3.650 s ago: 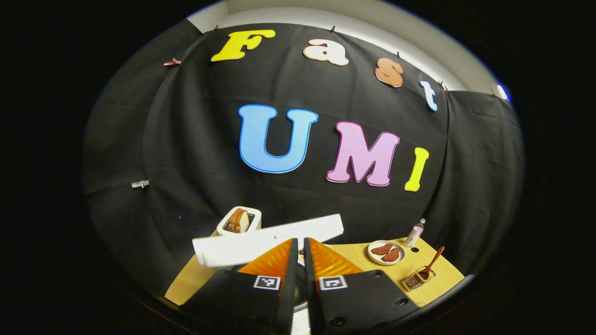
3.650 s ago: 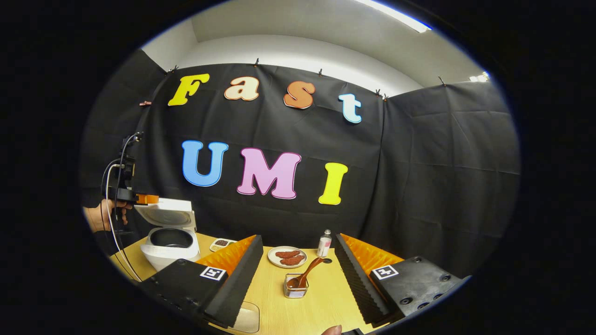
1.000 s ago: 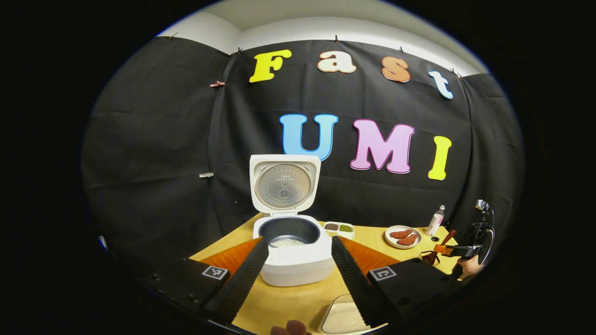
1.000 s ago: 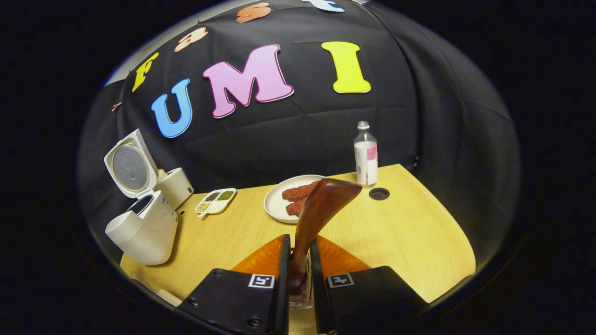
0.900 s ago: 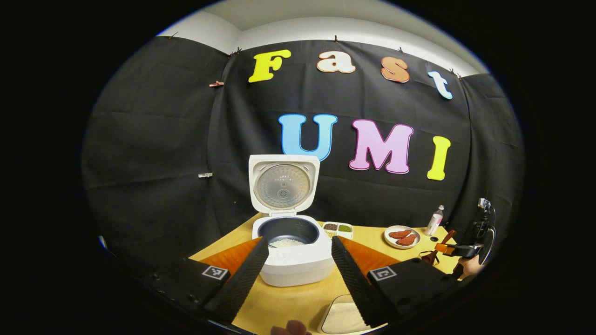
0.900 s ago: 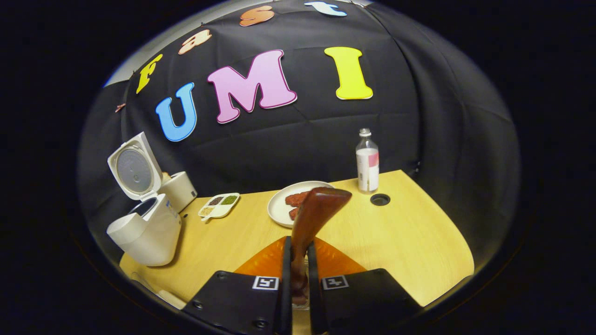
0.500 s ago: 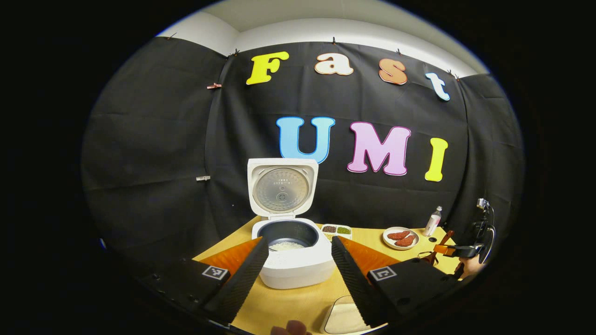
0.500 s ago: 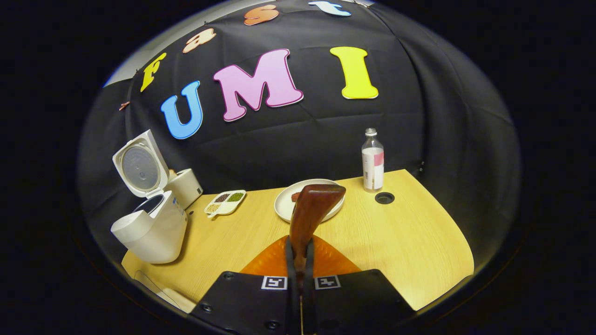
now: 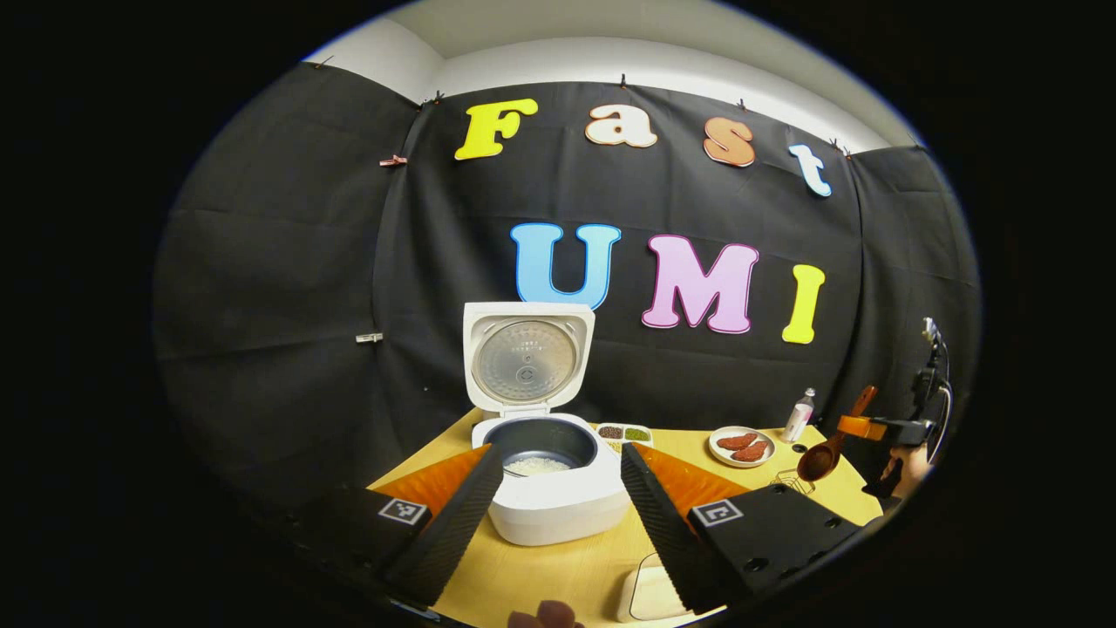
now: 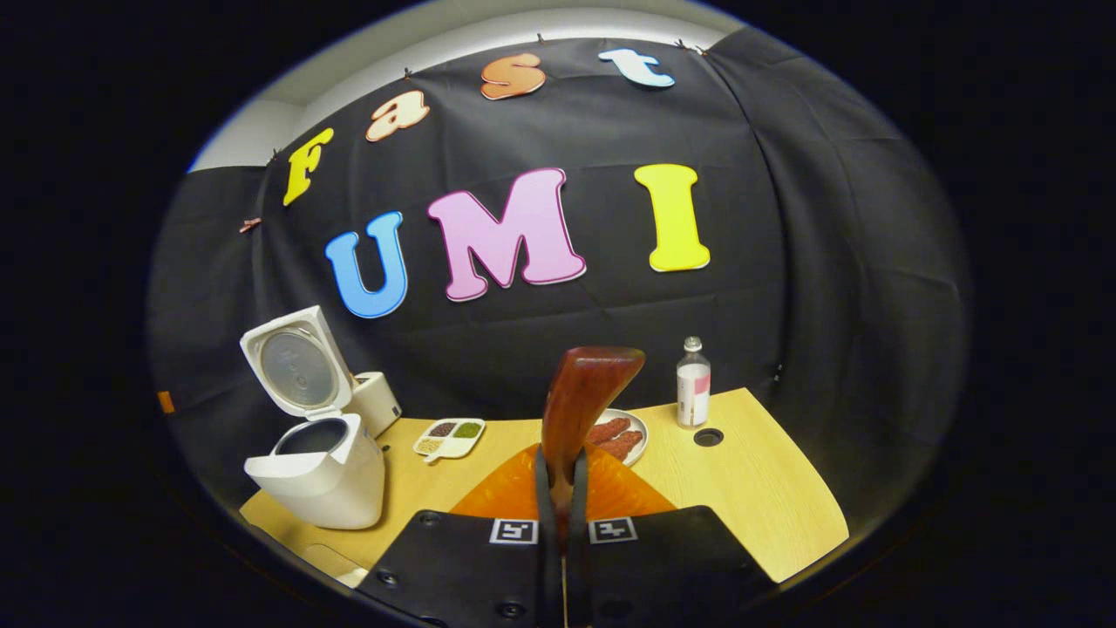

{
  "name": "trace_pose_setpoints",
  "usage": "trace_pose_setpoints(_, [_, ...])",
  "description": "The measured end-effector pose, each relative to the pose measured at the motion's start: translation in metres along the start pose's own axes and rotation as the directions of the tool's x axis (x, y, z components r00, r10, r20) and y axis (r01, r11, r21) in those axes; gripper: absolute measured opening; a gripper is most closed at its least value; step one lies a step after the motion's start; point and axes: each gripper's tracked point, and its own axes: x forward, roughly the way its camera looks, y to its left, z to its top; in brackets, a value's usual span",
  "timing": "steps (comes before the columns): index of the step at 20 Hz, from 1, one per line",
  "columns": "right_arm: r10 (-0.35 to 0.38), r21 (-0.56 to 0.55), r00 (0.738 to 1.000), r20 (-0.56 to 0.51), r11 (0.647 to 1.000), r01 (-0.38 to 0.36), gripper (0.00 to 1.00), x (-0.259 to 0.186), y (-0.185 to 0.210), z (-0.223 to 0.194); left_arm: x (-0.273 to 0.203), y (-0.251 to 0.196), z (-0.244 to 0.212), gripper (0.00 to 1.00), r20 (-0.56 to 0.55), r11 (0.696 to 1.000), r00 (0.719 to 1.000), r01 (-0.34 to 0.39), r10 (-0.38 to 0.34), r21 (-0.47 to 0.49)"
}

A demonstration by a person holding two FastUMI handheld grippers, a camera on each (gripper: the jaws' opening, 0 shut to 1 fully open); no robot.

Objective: Close the left gripper, press the button to open the rice cooker; take a wooden spoon from the chopstick holder with the right hand, scoop a spoonful of rice and pour it into the rice cooker, then put the wooden spoon back into the chopstick holder.

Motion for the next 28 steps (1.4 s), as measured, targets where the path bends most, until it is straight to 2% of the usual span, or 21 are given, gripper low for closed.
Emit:
trace_pose_setpoints(3, [0.06, 0.013, 0.998, -0.015, 0.998, -0.06, 0.06, -0.037, 0.05, 0.006, -0.003, 0.012, 0.006, 0.94, 0.007, 1.0, 1.0, 0.022, -0.022, 0.012])
trace_pose_setpoints(6, [0.134, 0.003, 0.989, -0.068, 0.991, -0.134, 0.06, -0.069, 0.105, -0.009, -0.001, 0.02, 0.006, 0.94, 0.004, 0.999, 0.999, 0.051, -0.051, 0.016])
trace_pose_setpoints(11, [0.213, 0.005, 0.95, -0.229, 0.976, -0.217, 0.06, -0.104, 0.178, -0.08, -0.007, 0.036, 0.003, 0.94, -0.007, 0.997, 0.997, 0.071, -0.071, -0.014])
trace_pose_setpoints(14, [0.144, -0.053, 0.944, -0.298, 0.984, -0.167, 0.06, -0.11, 0.182, -0.124, -0.014, 0.043, 0.003, 0.94, -0.005, 0.997, 0.997, 0.076, -0.076, -0.023])
trace_pose_setpoints(17, [0.109, -0.114, 0.923, -0.37, 0.98, -0.161, 0.07, -0.114, 0.188, -0.166, -0.02, 0.045, -0.002, 0.95, -0.011, 0.996, 0.996, 0.09, -0.09, -0.027])
trace_pose_setpoints(24, [-0.031, -0.292, 0.924, -0.382, 0.952, -0.089, 0.06, -0.1, 0.179, -0.203, -0.024, 0.048, -0.003, 0.94, -0.015, 0.995, 0.995, 0.102, -0.103, -0.02])
trace_pose_setpoints(28, [-0.048, -0.254, 0.918, -0.393, 0.966, -0.058, 0.07, -0.095, 0.186, -0.217, -0.019, 0.047, -0.002, 0.94, -0.014, 0.995, 0.995, 0.103, -0.103, -0.013])
